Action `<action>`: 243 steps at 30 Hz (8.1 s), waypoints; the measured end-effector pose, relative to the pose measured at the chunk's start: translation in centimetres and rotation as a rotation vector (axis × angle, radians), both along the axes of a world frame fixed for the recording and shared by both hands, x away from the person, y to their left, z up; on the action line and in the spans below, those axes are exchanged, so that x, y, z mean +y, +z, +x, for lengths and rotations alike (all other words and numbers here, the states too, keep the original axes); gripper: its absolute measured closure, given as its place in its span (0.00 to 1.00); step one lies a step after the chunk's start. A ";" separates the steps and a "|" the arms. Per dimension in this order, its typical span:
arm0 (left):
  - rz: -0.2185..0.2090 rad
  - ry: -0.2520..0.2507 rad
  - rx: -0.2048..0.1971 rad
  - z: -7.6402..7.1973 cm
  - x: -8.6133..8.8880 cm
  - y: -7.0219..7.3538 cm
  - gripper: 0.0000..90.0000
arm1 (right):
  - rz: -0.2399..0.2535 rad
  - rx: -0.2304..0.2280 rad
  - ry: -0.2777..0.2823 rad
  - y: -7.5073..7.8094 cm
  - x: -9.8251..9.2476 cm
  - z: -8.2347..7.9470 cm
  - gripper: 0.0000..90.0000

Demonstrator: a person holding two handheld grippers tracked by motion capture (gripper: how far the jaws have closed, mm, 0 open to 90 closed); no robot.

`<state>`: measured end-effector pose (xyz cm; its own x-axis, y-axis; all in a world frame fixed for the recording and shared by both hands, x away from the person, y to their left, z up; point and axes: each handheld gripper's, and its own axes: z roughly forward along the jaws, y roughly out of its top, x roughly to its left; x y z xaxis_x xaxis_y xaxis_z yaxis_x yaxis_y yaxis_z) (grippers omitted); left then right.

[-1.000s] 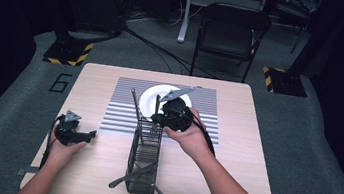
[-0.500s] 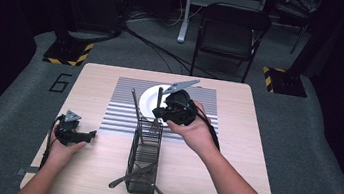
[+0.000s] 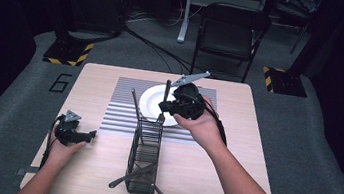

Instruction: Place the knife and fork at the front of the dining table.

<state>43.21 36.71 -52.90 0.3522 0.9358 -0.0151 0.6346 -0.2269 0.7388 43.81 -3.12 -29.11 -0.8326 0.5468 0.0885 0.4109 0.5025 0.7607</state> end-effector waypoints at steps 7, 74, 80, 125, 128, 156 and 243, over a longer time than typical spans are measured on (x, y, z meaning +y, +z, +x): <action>0.000 -0.002 0.000 0.0 0.0 0.0 0.13 | -0.009 -0.015 -0.034 0.4 -1.3 0.5 0.97; -0.001 0.000 0.000 0.0 0.0 0.0 0.13 | -0.115 0.045 -0.305 -10.8 -7.5 5.4 0.97; -0.001 0.000 0.000 0.0 0.0 0.0 0.13 | -0.124 0.049 -0.314 -11.9 -7.6 5.7 0.97; 0.001 -0.007 -0.001 0.1 0.0 0.0 0.13 | 0.024 0.233 -0.558 -16.7 -9.0 12.2 0.95; 0.000 -0.007 -0.001 0.1 0.0 0.0 0.13 | 0.038 0.252 -0.585 -17.0 -9.2 12.7 0.95; 0.001 -0.015 -0.001 0.1 0.1 0.0 0.13 | 0.080 0.413 -0.728 -18.9 -9.7 15.5 0.97; 0.002 -0.017 -0.001 0.1 0.1 0.0 0.13 | 0.056 0.367 -0.872 -19.2 -12.6 13.5 0.87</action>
<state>43.31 36.77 -52.90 0.3678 0.9298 -0.0126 0.6296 -0.2391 0.7392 57.33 -15.68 -48.33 -0.0476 0.9500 0.3085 0.8426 -0.1277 0.5231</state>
